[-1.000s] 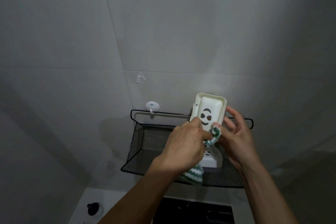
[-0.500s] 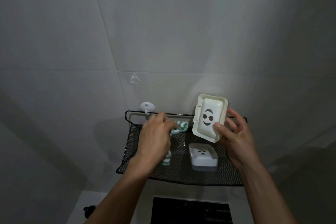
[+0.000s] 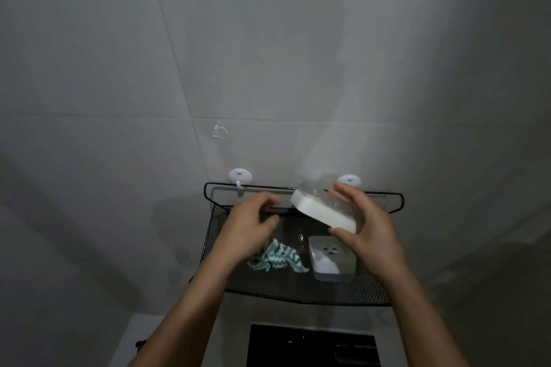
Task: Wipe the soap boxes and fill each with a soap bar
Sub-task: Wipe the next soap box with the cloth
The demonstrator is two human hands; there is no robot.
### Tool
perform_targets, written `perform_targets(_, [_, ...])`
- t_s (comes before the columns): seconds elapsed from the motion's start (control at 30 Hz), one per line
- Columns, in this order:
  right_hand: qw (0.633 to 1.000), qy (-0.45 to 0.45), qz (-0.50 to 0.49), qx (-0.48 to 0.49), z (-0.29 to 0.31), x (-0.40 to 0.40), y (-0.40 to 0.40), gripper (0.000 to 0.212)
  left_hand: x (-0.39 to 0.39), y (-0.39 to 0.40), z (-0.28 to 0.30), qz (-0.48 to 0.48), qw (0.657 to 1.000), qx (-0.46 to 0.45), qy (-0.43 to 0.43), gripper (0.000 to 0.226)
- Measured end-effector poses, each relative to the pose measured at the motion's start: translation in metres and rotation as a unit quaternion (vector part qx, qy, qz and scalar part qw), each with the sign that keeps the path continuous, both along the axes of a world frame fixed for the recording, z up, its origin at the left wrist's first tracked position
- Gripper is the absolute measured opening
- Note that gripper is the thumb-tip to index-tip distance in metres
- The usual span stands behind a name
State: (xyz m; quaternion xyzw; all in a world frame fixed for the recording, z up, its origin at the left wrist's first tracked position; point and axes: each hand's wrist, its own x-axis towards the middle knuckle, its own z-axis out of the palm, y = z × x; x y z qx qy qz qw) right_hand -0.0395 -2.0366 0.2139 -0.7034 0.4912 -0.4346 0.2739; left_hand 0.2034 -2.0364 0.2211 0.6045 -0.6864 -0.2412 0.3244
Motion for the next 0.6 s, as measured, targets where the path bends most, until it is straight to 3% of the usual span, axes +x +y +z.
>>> perform_targets(0.17, [0.996, 0.070, 0.015, -0.054, 0.006, 0.008, 0.004, 0.086, -0.003, 0.005, 0.027, -0.064, 0.990, 0.036, 0.119, 0.041])
perform_targets(0.37, [0.994, 0.067, 0.041, -0.075, 0.016, 0.013, 0.005, 0.088, -0.005, 0.004, 0.024, -0.040, 0.973, 0.039, 0.226, 0.043])
perform_targets(0.47, [0.999, 0.002, 0.042, -0.029, 0.014, 0.008, 0.004, 0.088, 0.000, 0.003, 0.024, -0.031, 0.967, 0.020, 0.254, 0.044])
perform_targets(0.6, [0.981, -0.154, 0.063, 0.104, 0.011, -0.002, 0.002, 0.084, 0.007, 0.006, 0.026, -0.053, 0.949, 0.007, 0.311, 0.052])
